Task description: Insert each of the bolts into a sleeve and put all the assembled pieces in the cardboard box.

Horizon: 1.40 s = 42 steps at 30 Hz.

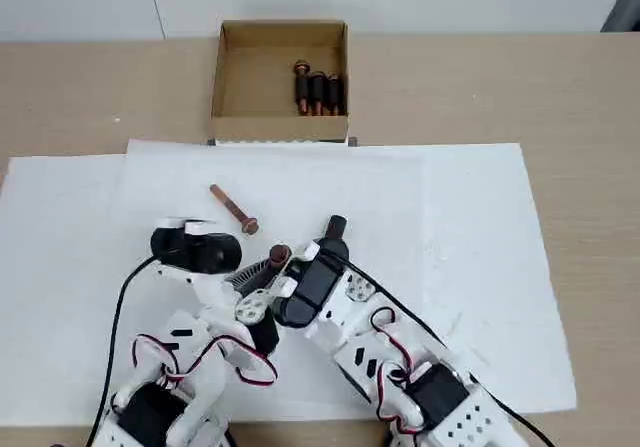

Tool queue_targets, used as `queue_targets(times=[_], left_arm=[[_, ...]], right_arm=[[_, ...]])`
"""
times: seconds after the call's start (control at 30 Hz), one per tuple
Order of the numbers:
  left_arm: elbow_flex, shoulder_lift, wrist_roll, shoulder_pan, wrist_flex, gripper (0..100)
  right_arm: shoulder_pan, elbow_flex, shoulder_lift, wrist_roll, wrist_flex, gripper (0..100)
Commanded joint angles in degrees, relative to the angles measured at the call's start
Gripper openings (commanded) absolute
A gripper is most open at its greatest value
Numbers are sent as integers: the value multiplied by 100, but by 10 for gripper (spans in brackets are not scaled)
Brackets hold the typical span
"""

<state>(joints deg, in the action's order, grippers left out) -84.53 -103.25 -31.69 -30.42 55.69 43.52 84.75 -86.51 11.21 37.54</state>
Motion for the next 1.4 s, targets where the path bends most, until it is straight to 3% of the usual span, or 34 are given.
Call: queue_targets(times=[0.0,0.4,0.53,0.67,0.77,0.97,1.13,1.37], left_arm=[[259,-53,343,229,44,235],[1095,-18,976,536,79,250],[1200,-18,1327,844,70,182],[1138,-26,2796,1354,79,21],[813,-44,3420,1820,70,17],[277,-44,3455,2497,44,6],[-180,-44,3455,2576,44,6],[-875,-44,3640,2549,-747,6]], right_arm=[[22,-422,-66,26,-110,2],[13,-413,-66,18,-110,2],[-171,-404,-57,-9,-110,2],[-796,-422,-4,-35,189,2],[-1218,-519,-4,-378,646,2],[-1815,-967,4,-1125,1587,2],[-2062,-1908,215,-1538,2026,2],[-2343,-3921,2519,-1582,2352,2]])
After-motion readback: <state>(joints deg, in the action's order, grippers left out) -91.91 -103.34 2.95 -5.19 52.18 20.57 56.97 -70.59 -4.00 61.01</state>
